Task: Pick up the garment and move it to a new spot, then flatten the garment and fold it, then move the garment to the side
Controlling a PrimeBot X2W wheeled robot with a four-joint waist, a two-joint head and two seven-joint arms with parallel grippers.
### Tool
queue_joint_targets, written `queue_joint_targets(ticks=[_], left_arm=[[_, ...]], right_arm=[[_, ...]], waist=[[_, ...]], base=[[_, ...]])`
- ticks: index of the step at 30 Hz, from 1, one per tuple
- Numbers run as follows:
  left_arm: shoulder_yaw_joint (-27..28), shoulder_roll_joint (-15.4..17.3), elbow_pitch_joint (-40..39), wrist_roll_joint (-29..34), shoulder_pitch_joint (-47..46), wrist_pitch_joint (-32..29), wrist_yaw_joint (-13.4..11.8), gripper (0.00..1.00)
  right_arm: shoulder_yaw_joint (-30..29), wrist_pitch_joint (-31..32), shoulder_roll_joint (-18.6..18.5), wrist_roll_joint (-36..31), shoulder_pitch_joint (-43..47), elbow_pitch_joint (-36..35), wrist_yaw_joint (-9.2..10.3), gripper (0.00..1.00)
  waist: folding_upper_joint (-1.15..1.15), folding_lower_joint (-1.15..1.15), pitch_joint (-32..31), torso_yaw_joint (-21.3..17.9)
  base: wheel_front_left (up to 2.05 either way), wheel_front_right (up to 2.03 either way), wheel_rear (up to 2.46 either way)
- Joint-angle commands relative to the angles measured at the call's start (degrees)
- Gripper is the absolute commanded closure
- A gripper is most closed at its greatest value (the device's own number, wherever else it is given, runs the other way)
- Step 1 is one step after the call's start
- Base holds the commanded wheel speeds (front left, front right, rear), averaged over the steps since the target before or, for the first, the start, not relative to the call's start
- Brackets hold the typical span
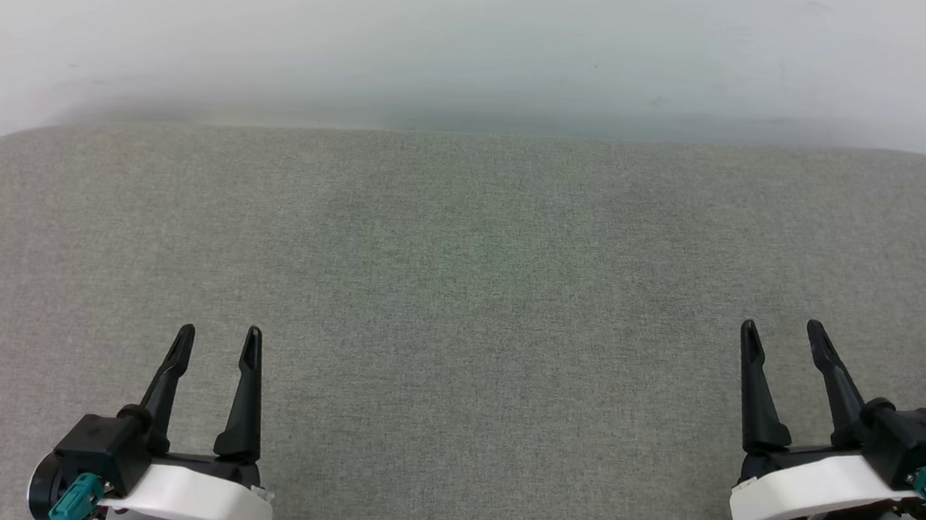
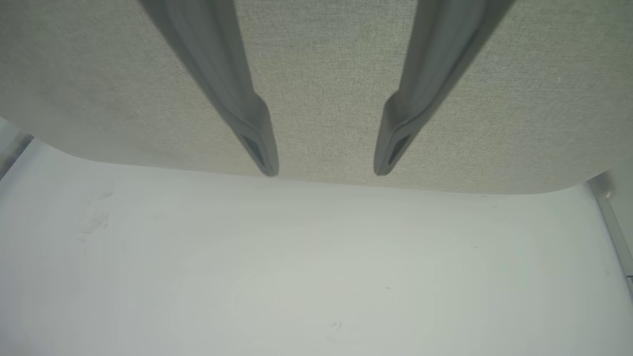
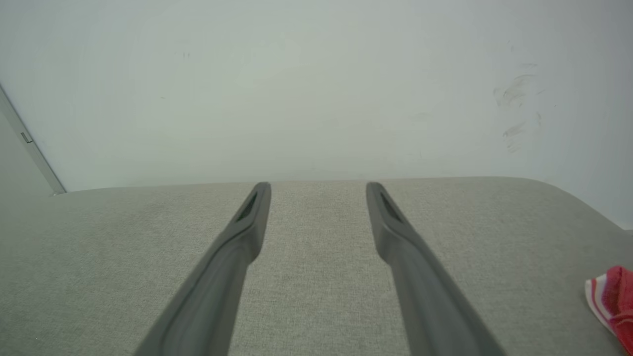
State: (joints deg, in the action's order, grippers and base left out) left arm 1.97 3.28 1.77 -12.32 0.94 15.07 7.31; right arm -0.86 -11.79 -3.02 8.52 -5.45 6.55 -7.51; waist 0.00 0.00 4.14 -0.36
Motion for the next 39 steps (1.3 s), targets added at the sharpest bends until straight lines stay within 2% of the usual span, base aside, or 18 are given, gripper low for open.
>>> queue_joint_targets(ticks=[1,18,19,22,39], left_arm=[[-0.1,-0.05,-0.22,0.22,0.66,0.12,0.03,0.0],[0.43,-0.36,-1.05,0.04,0.77,0.12,0.13,0.0],[0.3,-0.27,-0.93,0.02,0.35,0.0,0.08,1.0],[0.09,-0.44,0.69,-0.16,0.93,-0.23,0.08,1.0],[-0.14,0.5,3.19,-18.95,-0.93,-4.0,0.05,1.0]], right_arm=[[0.13,-0.34,0.25,0.26,-0.08,0.18,0.04,0.0],[1.13,-0.61,0.27,1.43,-0.37,0.48,0.04,0.0],[1.11,-0.36,0.0,1.47,-0.08,0.58,0.0,1.0],[1.26,-0.22,0.0,1.65,0.78,2.07,0.0,1.0],[0.35,3.37,-0.47,20.5,0.42,3.16,0.01,1.0]], waist=[[0.0,0.0,-0.06,-0.02],[0.0,0.0,-0.27,-0.21],[0.0,0.0,-0.27,-0.21],[0.0,0.0,-0.28,-0.22],[0.0,0.0,-0.78,-0.14]], base=[[0.0,0.0,0.0],[0.0,0.0,0.0],[0.0,0.0,0.0],[0.0,0.0,0.0],[0.0,0.0,0.0]])
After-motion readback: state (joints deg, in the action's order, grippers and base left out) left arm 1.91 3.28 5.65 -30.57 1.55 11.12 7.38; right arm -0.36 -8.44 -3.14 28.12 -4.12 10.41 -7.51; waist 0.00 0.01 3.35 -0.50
